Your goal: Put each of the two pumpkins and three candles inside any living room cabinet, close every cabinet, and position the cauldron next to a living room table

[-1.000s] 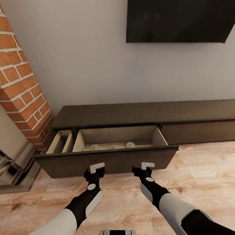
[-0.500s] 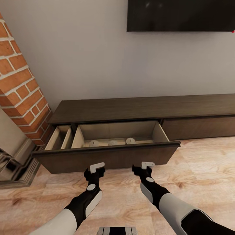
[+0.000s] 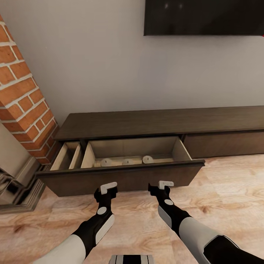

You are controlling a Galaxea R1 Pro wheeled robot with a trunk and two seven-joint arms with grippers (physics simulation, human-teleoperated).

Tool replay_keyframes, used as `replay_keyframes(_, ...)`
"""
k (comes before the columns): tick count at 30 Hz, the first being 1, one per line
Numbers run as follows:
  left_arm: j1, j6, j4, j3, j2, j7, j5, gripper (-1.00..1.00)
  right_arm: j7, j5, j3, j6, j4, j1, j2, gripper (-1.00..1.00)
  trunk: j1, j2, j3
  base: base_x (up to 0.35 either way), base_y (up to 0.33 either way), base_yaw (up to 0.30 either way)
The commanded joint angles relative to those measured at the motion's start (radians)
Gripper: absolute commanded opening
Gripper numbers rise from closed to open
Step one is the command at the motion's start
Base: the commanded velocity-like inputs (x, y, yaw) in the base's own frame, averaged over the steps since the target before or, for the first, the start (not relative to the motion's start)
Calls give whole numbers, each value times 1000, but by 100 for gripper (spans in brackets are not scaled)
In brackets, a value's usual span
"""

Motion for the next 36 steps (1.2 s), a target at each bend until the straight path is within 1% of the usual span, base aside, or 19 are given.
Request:
replay_keyframes(1,-1,-6,0,-8,1,6,11,100,-5,-8,9,-4,1,-1,0,100,0,0,-1,24,20,0)
replay_keyframes(14,-1,-6,1,-10,5,5,11,100,-5,-7,11,-4,1,-1,1,100,0,0,-1,107,32,0)
replay_keyframes(23,-1,-6,1,-10,2,5,11,100,-5,-7,11,-4,1,-1,1,100,0,0,-1,15,0,0)
replay_keyframes(30,-1,-6,2,-10,3,7,11,100,-5,-7,12,-4,1,-1,1,100,3,-2,-28,0,0,0)
replay_keyframes(36,-1,-6,2,-10,4,5,10,100,-5,-7,12,-4,1,-1,0,100,3,-2,-28,3,1,0)
